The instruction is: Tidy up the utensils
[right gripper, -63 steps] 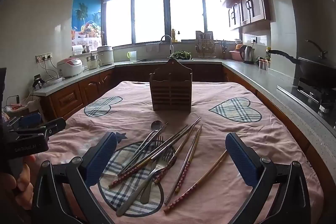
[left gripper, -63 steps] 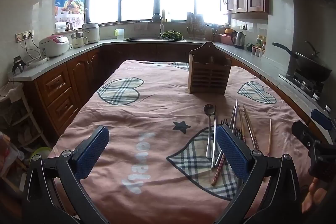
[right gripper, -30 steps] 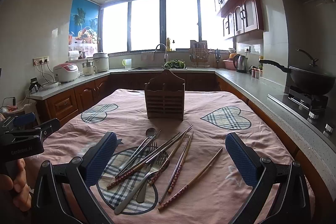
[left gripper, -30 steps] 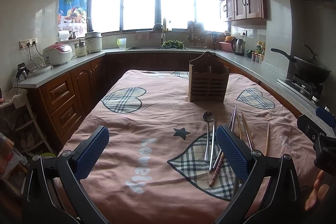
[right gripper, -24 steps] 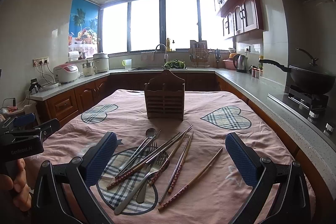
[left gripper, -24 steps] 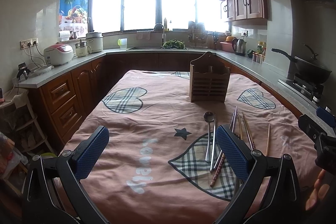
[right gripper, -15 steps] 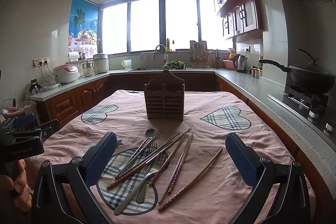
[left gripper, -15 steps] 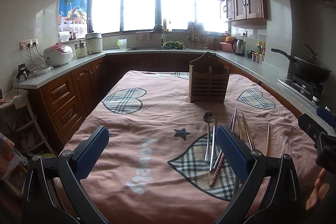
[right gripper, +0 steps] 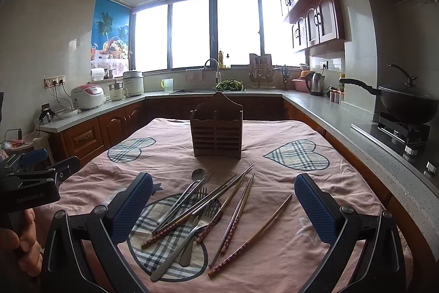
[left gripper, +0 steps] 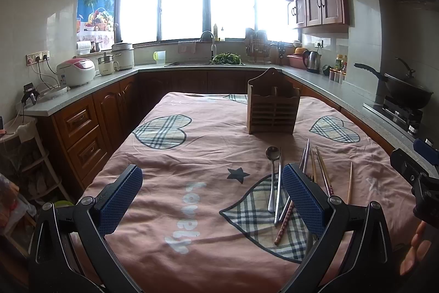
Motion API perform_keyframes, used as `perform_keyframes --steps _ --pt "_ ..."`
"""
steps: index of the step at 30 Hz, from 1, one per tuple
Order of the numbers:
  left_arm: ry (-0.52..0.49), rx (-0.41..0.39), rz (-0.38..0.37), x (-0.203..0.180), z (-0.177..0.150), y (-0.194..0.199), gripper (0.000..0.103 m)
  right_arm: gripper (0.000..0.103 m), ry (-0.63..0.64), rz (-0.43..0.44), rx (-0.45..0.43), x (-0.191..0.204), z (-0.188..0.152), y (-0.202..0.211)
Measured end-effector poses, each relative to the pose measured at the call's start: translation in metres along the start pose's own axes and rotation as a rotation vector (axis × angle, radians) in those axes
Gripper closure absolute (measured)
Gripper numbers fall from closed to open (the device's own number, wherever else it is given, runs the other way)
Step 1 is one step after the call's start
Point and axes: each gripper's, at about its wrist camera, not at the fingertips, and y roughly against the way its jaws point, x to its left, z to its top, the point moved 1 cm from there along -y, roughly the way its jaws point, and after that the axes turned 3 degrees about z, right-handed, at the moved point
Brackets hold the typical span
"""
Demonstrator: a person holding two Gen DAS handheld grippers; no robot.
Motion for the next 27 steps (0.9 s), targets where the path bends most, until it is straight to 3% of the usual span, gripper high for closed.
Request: perform_keyframes --steps 18,27 --pt "-0.008 0.025 -0.003 -0.004 0.0 -0.011 0.0 0.0 -0.008 0.003 0.013 -0.003 -0.003 -0.005" --pt "-0.017 0.12 -0.051 -0.01 0.003 -0.039 0.0 0.0 -0.037 0.003 0.061 -0.017 -0.004 -0.02"
